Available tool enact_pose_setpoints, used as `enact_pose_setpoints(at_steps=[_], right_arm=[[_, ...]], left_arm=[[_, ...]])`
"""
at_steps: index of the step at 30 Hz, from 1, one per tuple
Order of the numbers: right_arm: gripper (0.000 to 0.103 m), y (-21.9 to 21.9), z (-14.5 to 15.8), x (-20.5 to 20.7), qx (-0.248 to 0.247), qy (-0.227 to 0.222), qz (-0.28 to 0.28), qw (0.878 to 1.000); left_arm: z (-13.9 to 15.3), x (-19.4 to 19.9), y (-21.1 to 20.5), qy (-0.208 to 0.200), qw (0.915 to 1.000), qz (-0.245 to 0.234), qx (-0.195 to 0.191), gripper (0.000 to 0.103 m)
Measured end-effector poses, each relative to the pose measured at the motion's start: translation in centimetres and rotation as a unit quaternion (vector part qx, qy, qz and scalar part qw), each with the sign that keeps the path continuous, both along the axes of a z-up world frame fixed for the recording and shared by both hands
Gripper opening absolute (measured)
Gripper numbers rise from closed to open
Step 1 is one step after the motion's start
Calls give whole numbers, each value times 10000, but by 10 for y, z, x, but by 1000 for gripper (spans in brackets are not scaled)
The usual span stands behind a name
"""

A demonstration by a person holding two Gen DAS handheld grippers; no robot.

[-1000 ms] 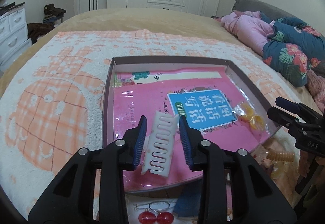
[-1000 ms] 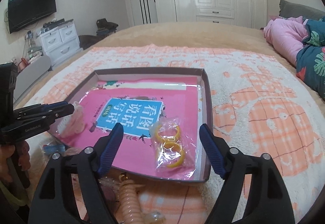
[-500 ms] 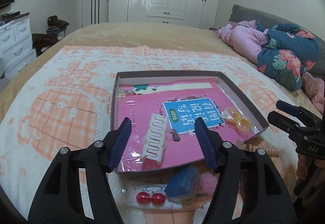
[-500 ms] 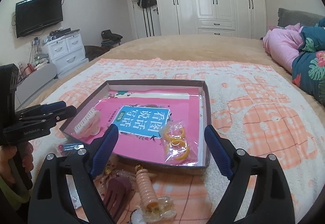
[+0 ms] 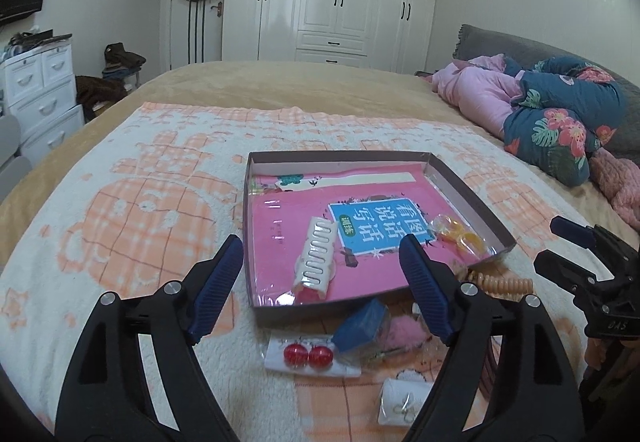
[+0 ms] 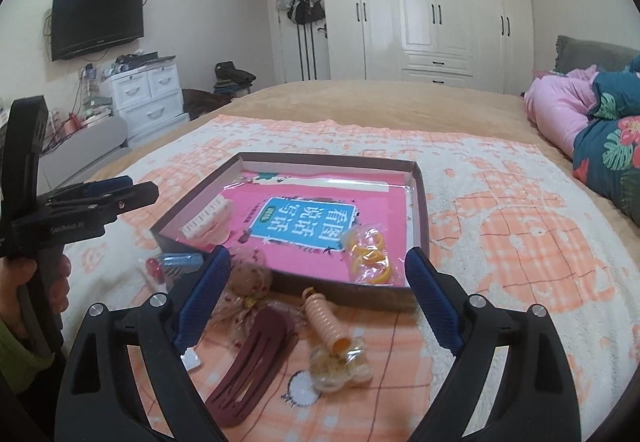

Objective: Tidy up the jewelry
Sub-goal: 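Move both open tools back toward the remaining jewelry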

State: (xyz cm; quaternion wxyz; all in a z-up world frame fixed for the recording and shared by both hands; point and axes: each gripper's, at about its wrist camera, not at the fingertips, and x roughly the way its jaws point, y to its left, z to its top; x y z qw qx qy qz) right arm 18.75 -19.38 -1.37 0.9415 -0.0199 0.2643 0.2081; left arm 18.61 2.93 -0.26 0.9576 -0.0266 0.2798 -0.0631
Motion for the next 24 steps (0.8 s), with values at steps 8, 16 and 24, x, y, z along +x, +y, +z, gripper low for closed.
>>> enact_pose_setpoints(at_steps=[8,16,24], right_arm=[[88,4,-4,-25,-154,-23,118,9998],[88,-1,-8,-35,-151,61,60,9998],[88,-8,-15,-44,-132,193,8,9997]], left_arm=[[-4,-15,-2,18,10000,-50,74,73],[-11,-28,-12,103,9996,-204,161,73],[-22,-37,-21,299,9981,-441,301,74]])
